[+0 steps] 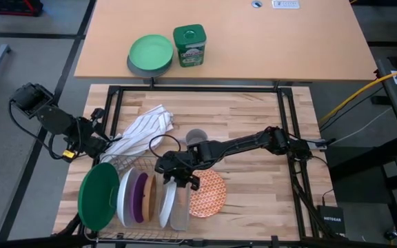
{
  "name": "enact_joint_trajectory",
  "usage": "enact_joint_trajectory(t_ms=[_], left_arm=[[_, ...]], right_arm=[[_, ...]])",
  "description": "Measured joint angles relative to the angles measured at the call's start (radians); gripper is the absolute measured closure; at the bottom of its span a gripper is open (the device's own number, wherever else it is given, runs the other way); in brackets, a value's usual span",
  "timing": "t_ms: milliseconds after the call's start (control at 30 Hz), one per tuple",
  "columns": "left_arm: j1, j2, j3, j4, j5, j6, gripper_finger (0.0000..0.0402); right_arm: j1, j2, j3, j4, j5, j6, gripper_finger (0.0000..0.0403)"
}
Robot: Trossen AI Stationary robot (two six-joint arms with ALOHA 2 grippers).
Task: Sort dishes
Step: Put the blue patterned plate into the dish rack
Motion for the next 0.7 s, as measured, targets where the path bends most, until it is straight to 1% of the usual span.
enact_joint_trajectory(t_ms=[367,533,700], left_arm=[[0.0,0.0,0.0,0.0,0.0,0.0,0.0239],[0.0,0.0,0.0,0.0,0.0,0.0,0.0239],[0.0,0.0,0.0,0.0,0.0,0.0,0.0239]], right_arm=[[0.0,-0.003,0.0,0.004,0.013,0.008,0.0278],[0.001,-0.009,-0.002,0.044,0.014,0.031,0.0278],[0.001,-0.009,-0.001,0.103,0.037,0.035,0.0278]])
